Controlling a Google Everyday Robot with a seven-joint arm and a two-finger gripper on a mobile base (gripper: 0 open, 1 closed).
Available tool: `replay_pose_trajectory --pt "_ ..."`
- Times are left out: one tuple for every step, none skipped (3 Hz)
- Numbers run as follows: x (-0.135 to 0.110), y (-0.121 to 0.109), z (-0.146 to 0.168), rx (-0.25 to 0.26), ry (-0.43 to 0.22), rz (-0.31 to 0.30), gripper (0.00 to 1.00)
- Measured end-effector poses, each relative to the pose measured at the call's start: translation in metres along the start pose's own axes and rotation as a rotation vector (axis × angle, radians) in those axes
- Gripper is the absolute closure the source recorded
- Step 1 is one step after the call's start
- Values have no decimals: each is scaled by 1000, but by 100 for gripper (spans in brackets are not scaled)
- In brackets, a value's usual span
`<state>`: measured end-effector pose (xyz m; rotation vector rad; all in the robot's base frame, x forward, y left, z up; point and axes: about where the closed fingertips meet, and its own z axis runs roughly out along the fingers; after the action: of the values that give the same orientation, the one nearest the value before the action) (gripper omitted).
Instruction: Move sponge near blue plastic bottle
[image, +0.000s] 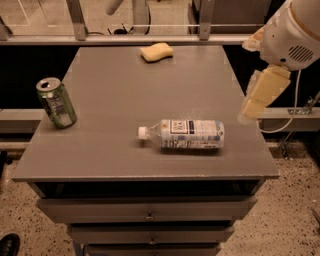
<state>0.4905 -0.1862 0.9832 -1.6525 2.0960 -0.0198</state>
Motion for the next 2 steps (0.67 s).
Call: replay_pose_trajectory --pt "-34 -46 19 39 -118 11 0" --pt "-62 -90 32 56 -242 55 0"
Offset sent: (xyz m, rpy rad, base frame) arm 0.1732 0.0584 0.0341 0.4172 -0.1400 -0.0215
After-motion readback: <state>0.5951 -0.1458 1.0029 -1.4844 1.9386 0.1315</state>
